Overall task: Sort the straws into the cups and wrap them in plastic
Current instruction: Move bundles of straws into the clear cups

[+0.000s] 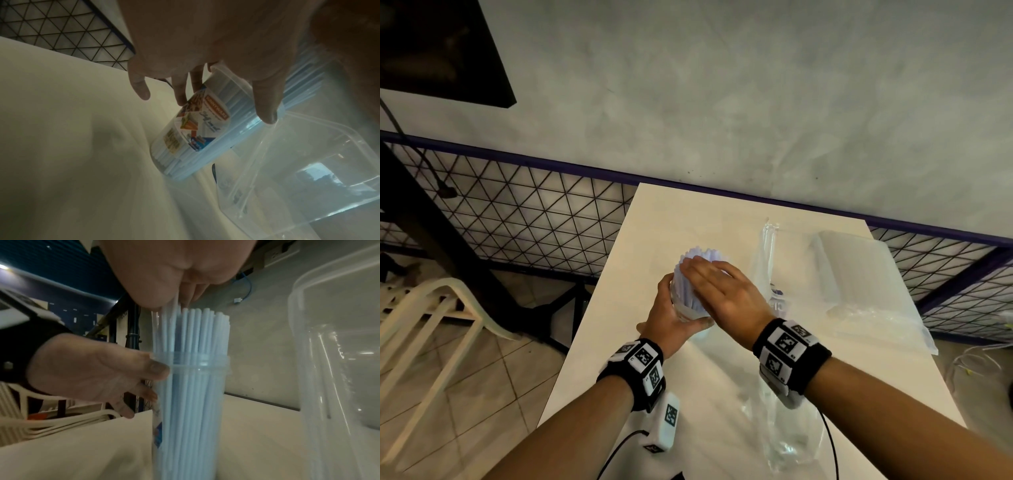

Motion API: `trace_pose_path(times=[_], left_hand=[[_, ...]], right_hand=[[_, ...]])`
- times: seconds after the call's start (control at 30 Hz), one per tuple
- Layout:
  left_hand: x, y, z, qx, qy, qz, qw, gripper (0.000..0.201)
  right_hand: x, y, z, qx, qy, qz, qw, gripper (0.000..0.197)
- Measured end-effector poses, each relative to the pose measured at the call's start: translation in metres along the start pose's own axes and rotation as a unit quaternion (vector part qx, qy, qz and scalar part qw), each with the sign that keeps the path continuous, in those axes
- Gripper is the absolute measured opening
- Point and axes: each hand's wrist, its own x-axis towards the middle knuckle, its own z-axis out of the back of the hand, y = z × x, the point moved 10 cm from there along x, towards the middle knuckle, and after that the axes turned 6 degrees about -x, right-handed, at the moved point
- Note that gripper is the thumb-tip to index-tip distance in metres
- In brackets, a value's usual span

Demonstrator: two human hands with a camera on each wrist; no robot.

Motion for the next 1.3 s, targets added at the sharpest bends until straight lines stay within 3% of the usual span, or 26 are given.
trace_pose_path(times=[0.1, 0.27, 0.47, 0.67, 0.93, 1.07, 1.13, 1.2, 1.3], left_hand=[[-0.001, -0.001, 0.002, 0.004, -0.002, 0.002, 1.000, 0.097], [0.004, 0.003, 0.002, 0.005, -0.001, 0.005, 1.000, 0.094], [0.009, 0.001, -0.009, -0.006, 0.012, 0.003, 1.000, 0.121], [0.009, 0.002, -0.008, -0.010, 0.020, 0.006, 1.000, 0.105], [0.010, 0.002, -0.008, -0.024, 0.016, -0.001, 1.000, 0.094], [0.009, -0.003, -0.009, -0.030, 0.026, -0.013, 0.999, 0.097], [0.008, -0.006, -0.012, -0.042, 0.037, -0.019, 0.998, 0.101], [0.006, -0.012, -0.014, -0.039, 0.038, -0.026, 0.998, 0.097], [0.006, -0.020, -0.019, -0.084, 0.061, -0.064, 0.993, 0.088]], right_hand=[[0.000, -0.011, 0.008, 0.012, -0.004, -0.036, 0.999, 0.036], [-0.007, -0.036, 0.012, 0.148, 0.054, -0.175, 0.972, 0.050], [-0.007, -0.040, 0.007, 0.184, 0.081, -0.205, 0.958, 0.038], [0.003, -0.056, 0.013, 0.157, 0.052, -0.250, 0.954, 0.023], [0.018, -0.039, -0.008, 0.135, 0.166, -0.177, 0.960, 0.021], [0.012, -0.042, -0.008, 0.193, 0.212, -0.194, 0.938, 0.071], [0.015, -0.038, -0.002, 0.168, 0.195, -0.192, 0.947, 0.078], [0.023, -0.025, -0.004, 0.136, 0.174, -0.155, 0.963, 0.070], [0.033, -0.009, -0.018, 0.084, 0.106, -0.102, 0.986, 0.032]])
